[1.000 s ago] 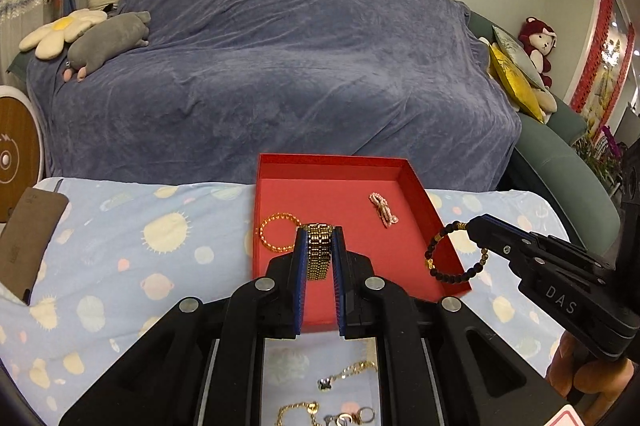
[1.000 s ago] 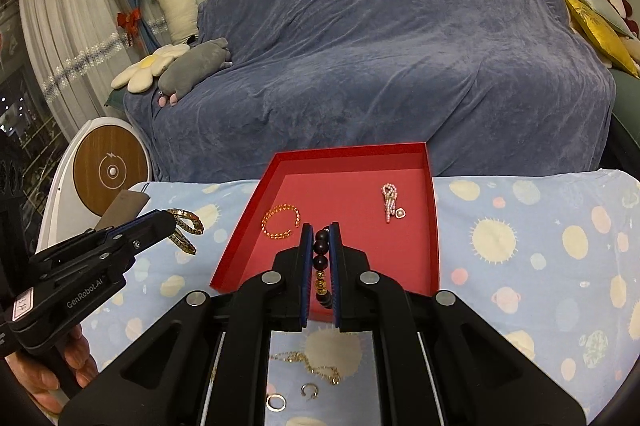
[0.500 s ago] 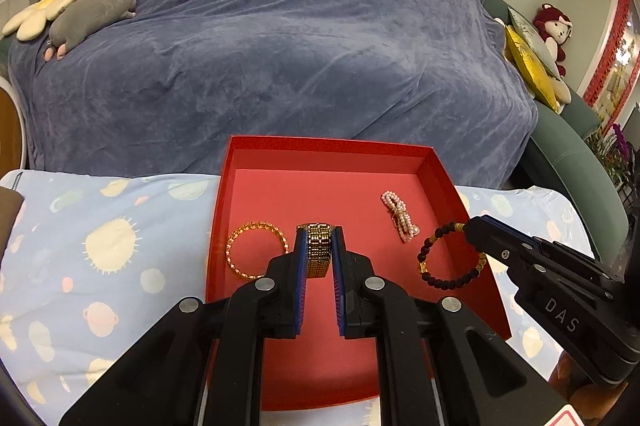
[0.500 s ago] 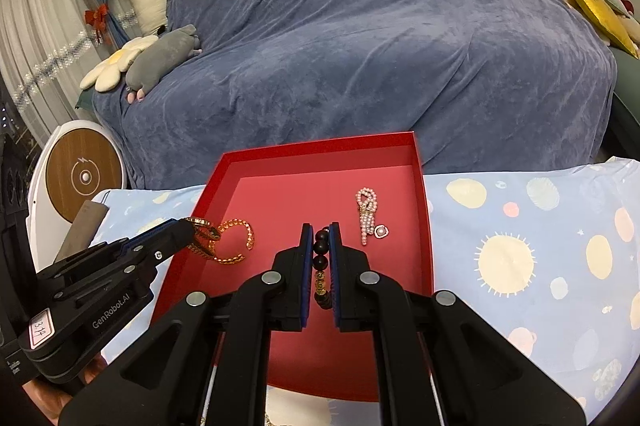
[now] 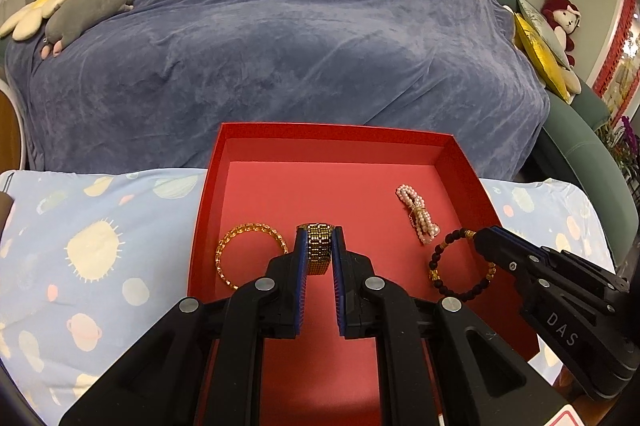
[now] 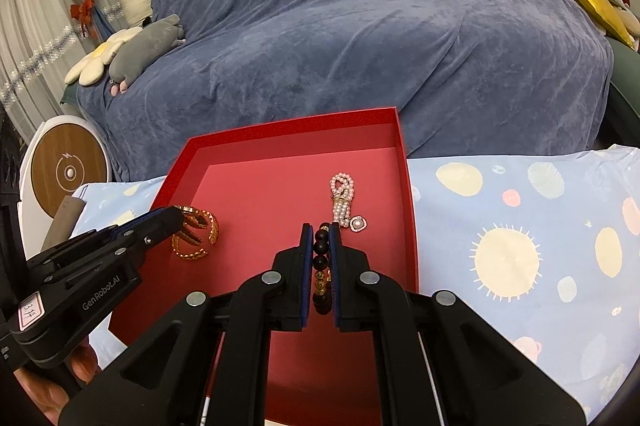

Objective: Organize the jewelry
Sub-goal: 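Carry the gold watch and bead bracelet into the red box and release both, then withdraw both tools from the box and move the right tool toward the rings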

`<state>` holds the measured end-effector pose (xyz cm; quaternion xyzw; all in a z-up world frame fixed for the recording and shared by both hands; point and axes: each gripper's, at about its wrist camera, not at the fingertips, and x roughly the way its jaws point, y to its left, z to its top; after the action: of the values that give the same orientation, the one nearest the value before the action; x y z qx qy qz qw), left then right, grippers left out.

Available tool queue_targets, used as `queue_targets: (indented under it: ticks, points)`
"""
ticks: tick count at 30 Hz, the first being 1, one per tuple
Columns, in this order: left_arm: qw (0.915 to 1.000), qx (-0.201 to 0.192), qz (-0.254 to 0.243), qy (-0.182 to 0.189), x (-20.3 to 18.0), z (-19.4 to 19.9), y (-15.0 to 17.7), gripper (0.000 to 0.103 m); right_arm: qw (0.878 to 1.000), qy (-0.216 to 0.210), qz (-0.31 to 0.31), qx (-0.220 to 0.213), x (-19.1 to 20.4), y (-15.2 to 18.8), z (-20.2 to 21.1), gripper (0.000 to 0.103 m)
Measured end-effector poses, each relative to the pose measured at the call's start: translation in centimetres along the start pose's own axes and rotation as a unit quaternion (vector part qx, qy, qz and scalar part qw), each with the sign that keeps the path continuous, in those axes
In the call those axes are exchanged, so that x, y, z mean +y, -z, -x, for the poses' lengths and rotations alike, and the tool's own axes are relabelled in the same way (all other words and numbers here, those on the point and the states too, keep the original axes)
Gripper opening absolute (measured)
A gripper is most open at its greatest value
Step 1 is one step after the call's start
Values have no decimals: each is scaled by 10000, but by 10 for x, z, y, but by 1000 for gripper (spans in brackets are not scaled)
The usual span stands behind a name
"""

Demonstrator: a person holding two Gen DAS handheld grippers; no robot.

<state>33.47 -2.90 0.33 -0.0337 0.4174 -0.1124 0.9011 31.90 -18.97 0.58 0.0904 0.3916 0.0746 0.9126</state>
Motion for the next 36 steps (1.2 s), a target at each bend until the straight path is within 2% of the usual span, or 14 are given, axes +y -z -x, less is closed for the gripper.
queue_targets:
  ticks: [3,5,8,11,13,18,22,24,26,36]
  points:
    - [10000,-5,19,-41,0,-2,-1,10,10000,12,57,-31,1,-1,0,8]
    - [9999,-101,90,-97,1,1,-1,15,10000,-15,17,-83,0,-1,2,12]
    - [9996,-202,87,-162,3,8,-3,29,9998,-59,-63,-151,-3,0,11,18]
    - [9995,-278,79,-151,5,21,-3,33,9996,-116,-110,-228,-4,3,24,24]
    - [9993,-330,50,-157,6,32,0,40,9995,-129,-76,-288,-3,6,35,27]
    - [9988,-453,-10,-167,10,67,11,44,9991,-144,30,-410,3,19,67,28]
    - [9986,-493,10,-211,18,98,31,46,9991,-206,39,-377,6,35,91,28]
    - [9986,-470,29,-244,21,111,42,52,9990,-193,104,-395,10,46,105,28]
    - [9986,-451,42,-272,25,123,56,54,9989,-220,157,-370,15,58,117,28]
    - [9986,-190,125,-484,41,161,129,54,9977,-435,472,-201,53,130,158,28]
